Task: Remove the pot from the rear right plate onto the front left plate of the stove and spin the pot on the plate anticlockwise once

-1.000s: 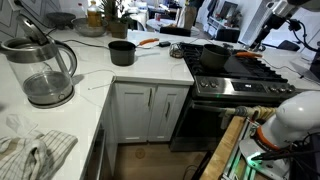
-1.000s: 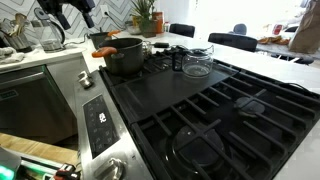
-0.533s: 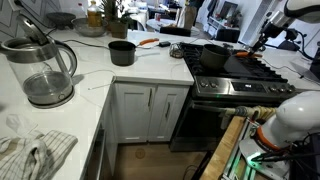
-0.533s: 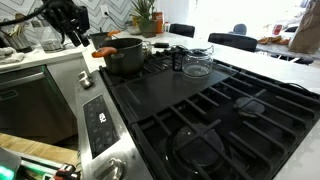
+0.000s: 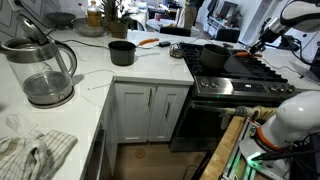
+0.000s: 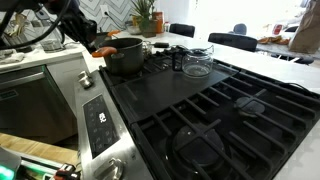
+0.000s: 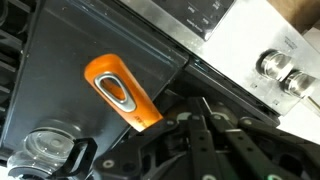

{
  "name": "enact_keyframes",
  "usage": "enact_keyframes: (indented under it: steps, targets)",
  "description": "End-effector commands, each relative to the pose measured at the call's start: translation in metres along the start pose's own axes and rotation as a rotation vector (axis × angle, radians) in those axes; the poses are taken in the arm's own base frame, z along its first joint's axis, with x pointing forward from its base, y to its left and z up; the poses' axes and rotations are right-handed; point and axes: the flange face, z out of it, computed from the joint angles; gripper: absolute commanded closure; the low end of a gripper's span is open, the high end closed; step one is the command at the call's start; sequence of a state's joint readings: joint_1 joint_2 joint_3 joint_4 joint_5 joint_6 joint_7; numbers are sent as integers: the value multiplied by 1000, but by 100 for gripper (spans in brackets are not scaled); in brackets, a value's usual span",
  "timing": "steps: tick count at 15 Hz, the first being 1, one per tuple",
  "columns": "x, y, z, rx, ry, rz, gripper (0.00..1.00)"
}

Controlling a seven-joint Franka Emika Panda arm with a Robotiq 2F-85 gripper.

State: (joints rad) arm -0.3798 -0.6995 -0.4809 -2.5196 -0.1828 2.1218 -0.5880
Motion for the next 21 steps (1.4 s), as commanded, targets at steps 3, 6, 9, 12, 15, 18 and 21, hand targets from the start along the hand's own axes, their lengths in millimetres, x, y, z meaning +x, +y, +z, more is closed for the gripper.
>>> enact_keyframes:
  steps: [3,6,9,12,15,18,21]
  targets:
    - [-10,24,10,-32,-19,66,100]
    - [-11,36,10,-38,-14,85,100]
    - [-5,49,12,-51,10,98,100]
    - [4,59,17,-72,13,102,100]
    - [16,67,23,-92,12,102,100]
    - [32,74,26,-113,11,101,100]
    - [49,83,27,-137,17,105,100]
